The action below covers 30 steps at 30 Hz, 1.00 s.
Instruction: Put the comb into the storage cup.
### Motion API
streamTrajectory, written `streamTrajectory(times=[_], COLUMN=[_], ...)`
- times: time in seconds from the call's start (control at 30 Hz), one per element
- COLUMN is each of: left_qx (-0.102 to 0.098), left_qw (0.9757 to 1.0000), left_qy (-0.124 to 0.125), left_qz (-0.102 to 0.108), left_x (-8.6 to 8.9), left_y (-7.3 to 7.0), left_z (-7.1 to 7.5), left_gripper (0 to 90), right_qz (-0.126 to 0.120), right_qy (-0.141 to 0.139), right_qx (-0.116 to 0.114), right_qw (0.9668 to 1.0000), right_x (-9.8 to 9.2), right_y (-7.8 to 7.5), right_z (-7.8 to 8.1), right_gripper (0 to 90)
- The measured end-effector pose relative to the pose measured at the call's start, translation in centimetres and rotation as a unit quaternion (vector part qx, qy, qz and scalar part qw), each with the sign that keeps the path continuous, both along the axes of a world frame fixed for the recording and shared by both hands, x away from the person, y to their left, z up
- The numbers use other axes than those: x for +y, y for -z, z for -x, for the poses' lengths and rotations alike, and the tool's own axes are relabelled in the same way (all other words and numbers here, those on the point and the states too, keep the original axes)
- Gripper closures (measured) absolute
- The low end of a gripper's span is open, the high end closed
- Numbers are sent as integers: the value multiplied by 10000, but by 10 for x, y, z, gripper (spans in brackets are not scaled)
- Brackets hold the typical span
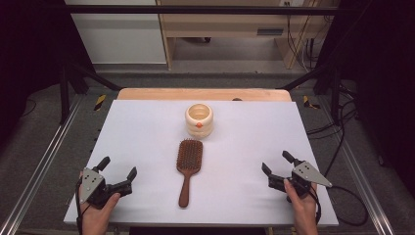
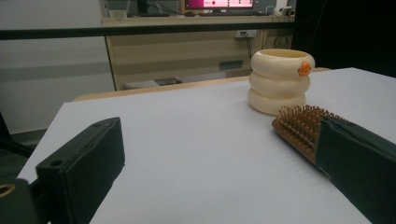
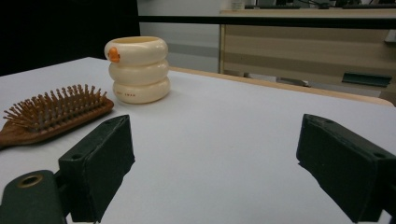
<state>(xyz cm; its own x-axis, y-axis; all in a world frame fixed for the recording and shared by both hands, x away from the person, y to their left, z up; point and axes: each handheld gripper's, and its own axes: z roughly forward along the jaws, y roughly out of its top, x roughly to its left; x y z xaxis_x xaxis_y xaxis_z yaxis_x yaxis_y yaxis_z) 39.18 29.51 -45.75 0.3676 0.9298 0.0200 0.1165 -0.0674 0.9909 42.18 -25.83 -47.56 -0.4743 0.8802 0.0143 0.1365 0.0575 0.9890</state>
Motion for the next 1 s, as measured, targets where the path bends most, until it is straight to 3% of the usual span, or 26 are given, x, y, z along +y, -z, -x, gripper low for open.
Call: streamTrajectory(times=[0.23, 0.33, 0.5, 0.9, 1.0], left_qx=[63, 144, 142, 214, 257], left_qw=[9999, 9997, 9994, 9967, 9946], left_qy=[96, 110, 246, 779, 998], left_qz=[18, 159, 179, 48, -123], left_x=[-12, -19, -31, -70, -84], left_y=[-2, -3, -5, -16, -19], left_z=[2, 3, 9, 13, 7], left_gripper=[21, 29, 39, 49, 46], right_qz=[53, 94, 84, 81, 139], right_qy=[-5, -6, -8, -21, -9], right_qx=[35, 54, 47, 31, 72], right_qw=[10000, 9999, 10000, 10000, 9999], right_x=[0, 0, 0, 1, 2], right_y=[0, 1, 0, 0, 1], right_z=[0, 0, 0, -1, -2], right_gripper=[109, 109, 109, 109, 105])
